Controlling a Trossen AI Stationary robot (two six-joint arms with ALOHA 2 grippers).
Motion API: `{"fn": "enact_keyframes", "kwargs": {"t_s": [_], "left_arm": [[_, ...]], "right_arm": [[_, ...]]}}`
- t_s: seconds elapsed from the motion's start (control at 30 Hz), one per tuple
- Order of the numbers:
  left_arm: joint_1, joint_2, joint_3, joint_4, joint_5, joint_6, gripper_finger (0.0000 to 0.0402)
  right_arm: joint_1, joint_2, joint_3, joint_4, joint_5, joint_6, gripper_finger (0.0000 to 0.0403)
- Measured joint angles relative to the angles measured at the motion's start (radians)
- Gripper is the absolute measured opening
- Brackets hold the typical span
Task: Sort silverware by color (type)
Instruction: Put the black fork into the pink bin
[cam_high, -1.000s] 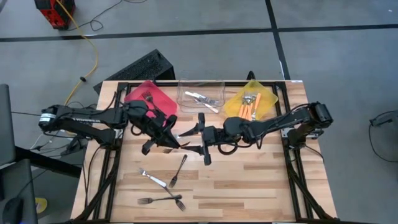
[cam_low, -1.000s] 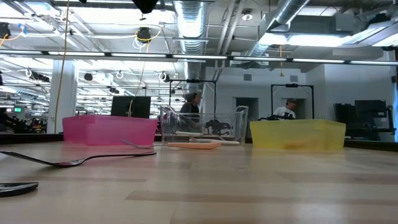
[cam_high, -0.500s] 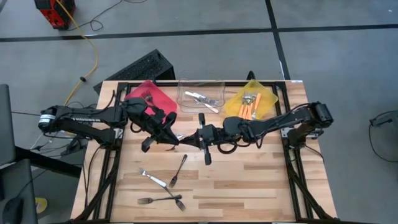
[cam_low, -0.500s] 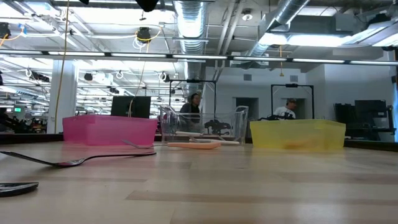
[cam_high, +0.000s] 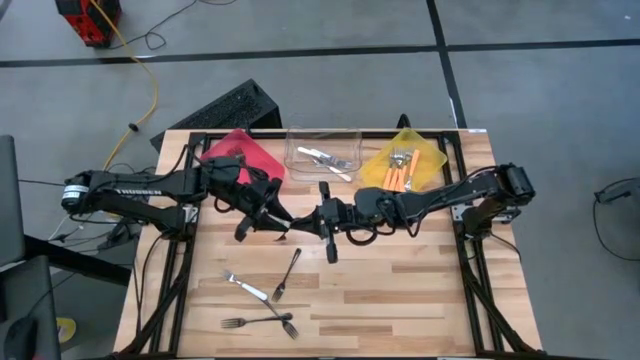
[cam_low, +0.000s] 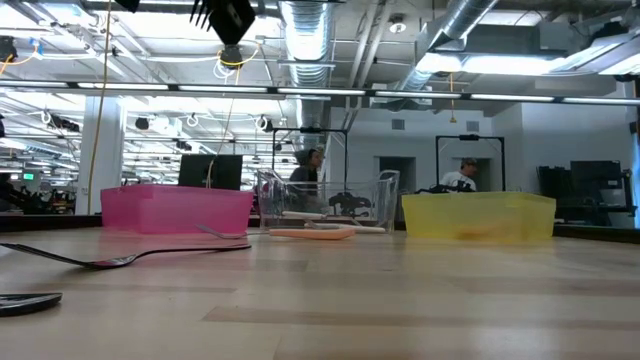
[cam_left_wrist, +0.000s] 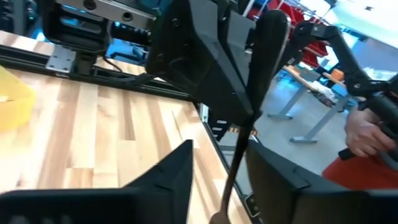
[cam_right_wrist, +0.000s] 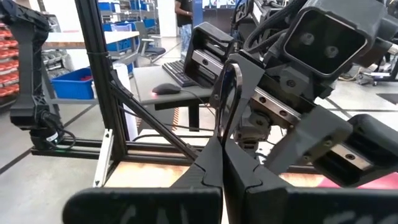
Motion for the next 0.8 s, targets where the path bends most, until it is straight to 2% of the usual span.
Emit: {"fn": "enact_keyframes", "kwargs": {"t_s": [0.2, 0.33, 0.57, 0.8], "left_arm": [[0.002, 0.000, 0.000, -0.013, -0.036, 0.018, 0.0205], [0.040, -0.009, 0.000, -0.086, -0.033, 0.026, 0.0238], [0.165, -0.074, 0.000, -0.253, -0.017, 0.059, 0.0245], [0.263, -0.200, 0.000, -0.418, -0.044, 0.105, 0.0244]], "right_arm": [[-0.001, 0.000, 0.000, -0.001, -0.005, 0.001, 0.0016], [-0.001, 0.000, 0.000, -0.012, 0.004, 0.016, 0.0016], [0.010, 0.000, 0.002, -0.038, -0.017, 0.063, 0.0016], [-0.006, 0.000, 0.002, -0.051, 0.040, 0.063, 0.0016]]}}
